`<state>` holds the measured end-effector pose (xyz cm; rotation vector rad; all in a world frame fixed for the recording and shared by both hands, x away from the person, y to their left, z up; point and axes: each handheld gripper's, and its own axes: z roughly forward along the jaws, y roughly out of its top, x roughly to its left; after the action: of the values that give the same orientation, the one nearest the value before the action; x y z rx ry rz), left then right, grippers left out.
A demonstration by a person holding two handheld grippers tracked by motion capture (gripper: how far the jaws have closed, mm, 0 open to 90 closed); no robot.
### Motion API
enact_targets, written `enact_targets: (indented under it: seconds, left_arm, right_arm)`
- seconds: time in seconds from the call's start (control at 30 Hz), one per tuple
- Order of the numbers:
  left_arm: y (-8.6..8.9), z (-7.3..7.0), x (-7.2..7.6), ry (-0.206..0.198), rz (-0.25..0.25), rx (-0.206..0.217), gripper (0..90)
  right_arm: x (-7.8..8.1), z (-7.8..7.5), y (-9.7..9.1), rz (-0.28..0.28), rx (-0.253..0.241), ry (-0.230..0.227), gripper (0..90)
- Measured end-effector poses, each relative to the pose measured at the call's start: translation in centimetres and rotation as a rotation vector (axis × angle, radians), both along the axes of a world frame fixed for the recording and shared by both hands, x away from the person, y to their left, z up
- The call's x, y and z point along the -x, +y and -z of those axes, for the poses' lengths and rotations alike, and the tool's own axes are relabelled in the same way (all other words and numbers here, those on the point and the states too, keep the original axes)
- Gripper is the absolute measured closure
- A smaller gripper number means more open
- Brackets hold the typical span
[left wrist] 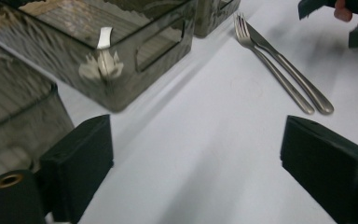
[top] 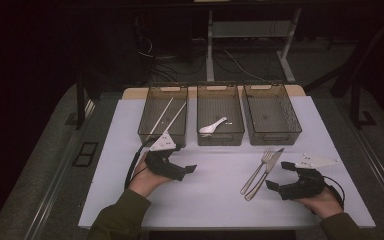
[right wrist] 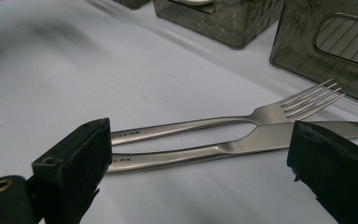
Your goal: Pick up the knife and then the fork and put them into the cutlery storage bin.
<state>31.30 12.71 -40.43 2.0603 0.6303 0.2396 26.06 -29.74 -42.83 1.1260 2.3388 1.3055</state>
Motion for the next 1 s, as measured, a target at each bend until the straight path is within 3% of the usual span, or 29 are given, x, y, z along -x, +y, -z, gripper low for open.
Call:
enact_targets:
  seconds: [0.13, 0.33, 0.5, 0.67, 0.77, 1.0]
  left_arm:
    - [1.0, 0.6, 1.3, -0.015, -0.006, -0.008, 2.0]
    - [2.2, 1.1, 2.5, -0.009, -0.026, -0.004, 0.0]
    - [2.7, 1.3, 3.2, 0.016, -0.042, 0.002, 0.0]
    - [3.1, 1.7, 4.1, 0.015, -0.040, -0.008, 0.0]
    - [3.4, 2.1, 4.4, 0.029, -0.035, -0.001, 0.0]
    - [3.5, 2.0, 4.5, 0.022, -0.031, 0.003, 0.0]
  right_arm:
    - [-0.1, -0.3, 0.3, -0.012, 0.017, 0.005, 15.9]
    - [-0.5, -0.7, 0.8, -0.049, 0.027, 0.034, 37.6]
    - [-0.9, -1.0, 1.5, -0.074, 0.036, 0.063, 60.6]
    - [-1.3, -1.1, 2.5, -0.108, 0.060, 0.090, 81.6]
    - [-1.5, -1.0, 3.4, -0.139, 0.080, 0.110, 89.1]
    - [-1.3, -0.3, 6.3, -0.229, 0.136, 0.150, 89.5]
